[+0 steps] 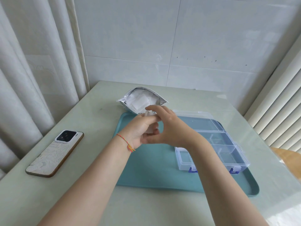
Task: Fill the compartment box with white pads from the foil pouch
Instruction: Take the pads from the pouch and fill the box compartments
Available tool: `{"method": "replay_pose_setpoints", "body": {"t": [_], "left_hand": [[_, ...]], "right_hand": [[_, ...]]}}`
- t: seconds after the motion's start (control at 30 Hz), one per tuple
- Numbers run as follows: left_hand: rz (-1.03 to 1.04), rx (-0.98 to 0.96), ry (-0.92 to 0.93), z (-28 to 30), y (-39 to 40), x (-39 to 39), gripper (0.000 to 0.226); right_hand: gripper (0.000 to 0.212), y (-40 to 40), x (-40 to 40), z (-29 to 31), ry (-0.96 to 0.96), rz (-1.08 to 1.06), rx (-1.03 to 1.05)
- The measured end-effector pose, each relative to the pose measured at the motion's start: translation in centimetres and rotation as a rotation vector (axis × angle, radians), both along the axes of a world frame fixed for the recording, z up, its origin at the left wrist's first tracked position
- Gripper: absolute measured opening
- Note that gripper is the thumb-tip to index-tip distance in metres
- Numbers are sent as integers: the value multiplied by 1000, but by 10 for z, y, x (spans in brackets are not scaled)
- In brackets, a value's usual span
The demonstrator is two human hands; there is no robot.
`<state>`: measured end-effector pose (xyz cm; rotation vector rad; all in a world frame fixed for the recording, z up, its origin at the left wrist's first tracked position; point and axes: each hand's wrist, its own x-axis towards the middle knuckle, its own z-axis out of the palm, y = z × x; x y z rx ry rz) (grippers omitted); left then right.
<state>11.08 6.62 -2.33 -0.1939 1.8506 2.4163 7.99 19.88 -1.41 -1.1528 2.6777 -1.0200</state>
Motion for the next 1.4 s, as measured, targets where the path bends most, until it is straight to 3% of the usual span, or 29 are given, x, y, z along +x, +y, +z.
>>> {"method": "replay_pose_setpoints", "body": {"t": [0.23, 0.4, 0.47, 0.53, 0.6, 0.7, 0.83, 0.93, 1.1, 1.17, 1.23, 1.37, 1.4], "left_hand": [[-98, 10, 54, 0, 0, 1, 23], [-129, 47, 51, 0, 0, 1, 22], [-107, 42, 50, -1, 0, 0, 16], [-47, 10, 36, -1, 0, -2, 19], [-2, -76, 45, -1, -1, -2, 21], [7, -342, 126, -1, 0, -1, 16], [-51, -525, 214, 3, 12, 3, 23], [-37, -458, 258, 5, 16, 6, 40], [-76, -419, 278, 5, 13, 8, 39], [-98, -451, 262, 3, 10, 6, 33], [-72, -439, 226, 1, 8, 4, 13], [46, -175, 97, 0, 0, -1, 4], [58, -119, 76, 1, -1, -2, 7]], "right_hand": [[65, -5, 3, -1, 200, -66, 26], [64, -6, 0, -3, 263, -94, 41], [75, -4, 0, -2, 206, -55, 50], [85, 1, -1, 4, 30, 0, 11], [70, 8, -3, 12, -134, 3, -105], [29, 12, -5, 19, -200, -81, -343], [24, 1, 0, 14, -177, -148, -351], [21, -4, -1, 10, -162, -219, -389], [15, -6, -5, 7, -132, -274, -385], [15, -6, -6, 8, -133, -283, -385], [20, -6, -7, 9, -146, -278, -437], [16, 1, -7, 12, -110, -207, -372], [25, 2, -6, 12, -99, -160, -291]]}}
